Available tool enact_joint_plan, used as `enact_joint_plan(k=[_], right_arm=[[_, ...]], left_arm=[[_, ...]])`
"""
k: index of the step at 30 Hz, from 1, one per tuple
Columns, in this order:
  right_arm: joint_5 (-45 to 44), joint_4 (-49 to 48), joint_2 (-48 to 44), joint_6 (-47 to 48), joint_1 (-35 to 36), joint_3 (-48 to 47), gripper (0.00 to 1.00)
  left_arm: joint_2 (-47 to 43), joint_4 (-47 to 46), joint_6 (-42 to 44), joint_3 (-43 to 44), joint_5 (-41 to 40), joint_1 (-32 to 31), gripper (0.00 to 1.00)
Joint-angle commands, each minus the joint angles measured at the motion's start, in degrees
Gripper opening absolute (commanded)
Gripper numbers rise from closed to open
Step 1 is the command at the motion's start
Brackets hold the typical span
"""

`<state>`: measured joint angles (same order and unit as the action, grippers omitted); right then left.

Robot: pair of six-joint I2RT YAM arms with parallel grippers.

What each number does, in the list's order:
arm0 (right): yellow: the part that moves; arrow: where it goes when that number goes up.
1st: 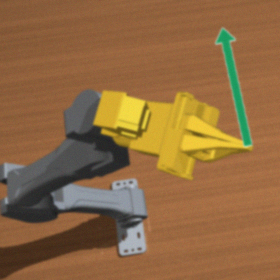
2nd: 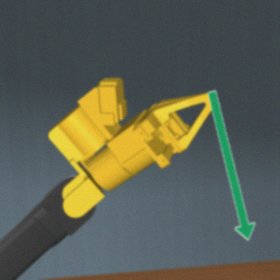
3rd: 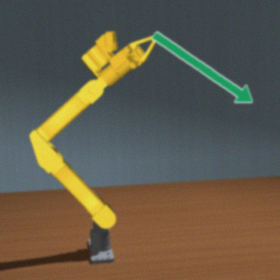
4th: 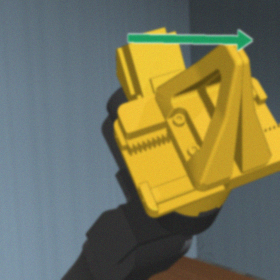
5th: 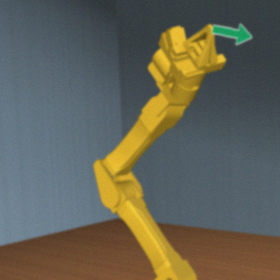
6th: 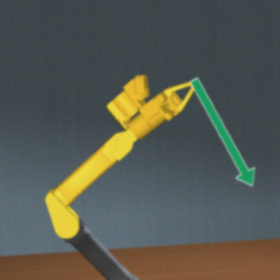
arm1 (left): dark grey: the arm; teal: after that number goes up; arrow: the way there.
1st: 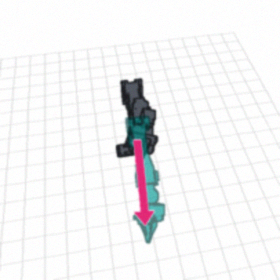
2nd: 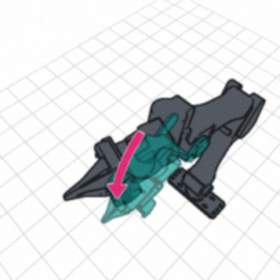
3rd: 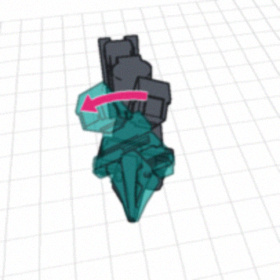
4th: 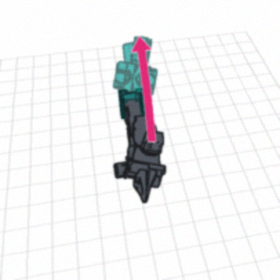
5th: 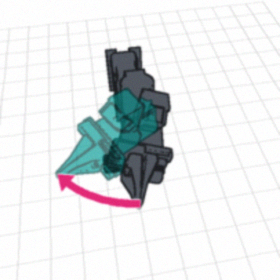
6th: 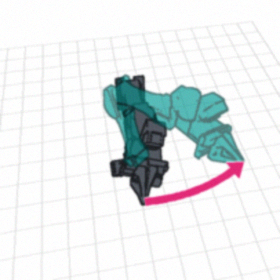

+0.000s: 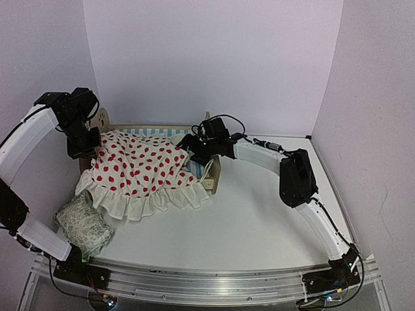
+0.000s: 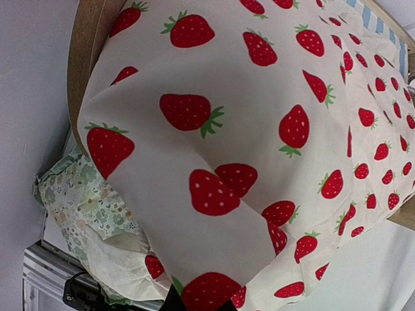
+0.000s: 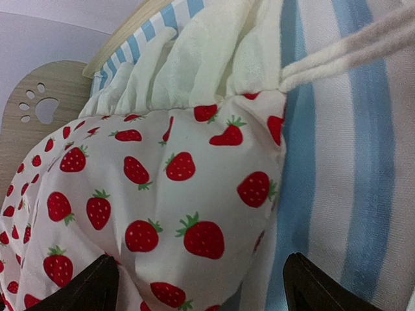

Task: Set up the pet bed
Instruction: Move the mattress to the bed frame, then move the bed frame to the center of the board.

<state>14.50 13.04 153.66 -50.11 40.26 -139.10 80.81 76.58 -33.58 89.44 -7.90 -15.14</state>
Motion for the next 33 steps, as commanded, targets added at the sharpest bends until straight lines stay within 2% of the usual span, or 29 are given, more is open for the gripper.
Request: enact_joint_plan(k=[1,5,7,10,14,19,25,28,33], right_arm=[[1.3,-7.4,3.7,-6.8,0.2,-3.8,0.88],[0.7,-10.1,5.8,-8.8,0.7,-4.6,0.86],[0.1,-11.4,6.4,-9.2,0.9,-4.9,0.81],[-0.2,-11.8,6.1,-7.3,0.9,-5.4,0.77],[-1.4,-9.9,-0.6,-1.8,0.7,-0.5,0.81],[0.3,-5.5,-7.7,3.7,0.5,0.6,0.82],[-0.7,3.7,-17.6,12.5,0.6,4.7,0.82],[-4.0,11.1,-23.0,17.7,0.5,8.2,0.83],[-18.1,24.3,-33.5,23.8,0.6,18.1,0.87]], left_arm=[[-1.5,1.7,-0.4,-1.3,-2.5,0.4,0.0],[-0.8,0.7,-0.2,-2.0,-2.9,0.3,0.0],[-0.4,0.2,-0.1,-2.1,-3.2,0.3,0.0],[-0.1,-0.5,0.6,-1.9,-3.9,0.3,0.0],[-0.4,-2.3,2.7,-1.7,-4.2,0.3,0.0],[-1.4,-3.7,3.3,-2.7,-5.0,0.4,0.0],[-1.7,-5.2,3.7,-2.9,-5.1,0.3,0.0],[-1.8,-6.2,4.2,-3.0,-4.8,0.4,0.0],[-2.4,-8.2,4.4,-3.8,-4.2,0.3,0.0]])
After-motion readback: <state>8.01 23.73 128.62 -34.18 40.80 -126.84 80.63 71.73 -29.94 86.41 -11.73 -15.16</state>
